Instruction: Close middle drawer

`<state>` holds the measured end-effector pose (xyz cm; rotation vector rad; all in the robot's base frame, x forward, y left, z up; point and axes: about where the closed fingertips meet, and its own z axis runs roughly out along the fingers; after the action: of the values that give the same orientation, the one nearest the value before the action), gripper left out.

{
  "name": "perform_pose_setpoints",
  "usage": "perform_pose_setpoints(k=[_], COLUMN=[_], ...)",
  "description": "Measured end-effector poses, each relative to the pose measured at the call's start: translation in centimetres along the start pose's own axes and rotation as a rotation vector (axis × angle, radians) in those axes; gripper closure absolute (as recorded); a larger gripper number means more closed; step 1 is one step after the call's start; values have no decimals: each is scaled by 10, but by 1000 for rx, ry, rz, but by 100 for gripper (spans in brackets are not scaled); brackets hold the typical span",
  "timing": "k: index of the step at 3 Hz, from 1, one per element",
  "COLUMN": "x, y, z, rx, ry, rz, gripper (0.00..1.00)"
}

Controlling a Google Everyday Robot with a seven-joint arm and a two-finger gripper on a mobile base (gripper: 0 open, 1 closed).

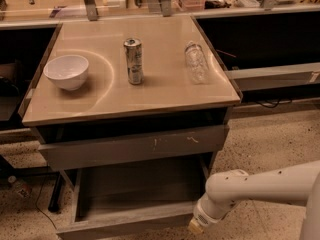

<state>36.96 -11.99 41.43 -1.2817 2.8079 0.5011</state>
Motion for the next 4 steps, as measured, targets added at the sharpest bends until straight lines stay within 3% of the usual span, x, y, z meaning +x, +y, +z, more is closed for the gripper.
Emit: perform_pose_setpoints(k=[2,3,4], x=[-8,-7,-22], y=[-42,-42,-61], z=[-4,-4,-19], rx=[38,38,83], ry=[-24,-24,-45], rz=[9,9,29], gripper=[100,100,100])
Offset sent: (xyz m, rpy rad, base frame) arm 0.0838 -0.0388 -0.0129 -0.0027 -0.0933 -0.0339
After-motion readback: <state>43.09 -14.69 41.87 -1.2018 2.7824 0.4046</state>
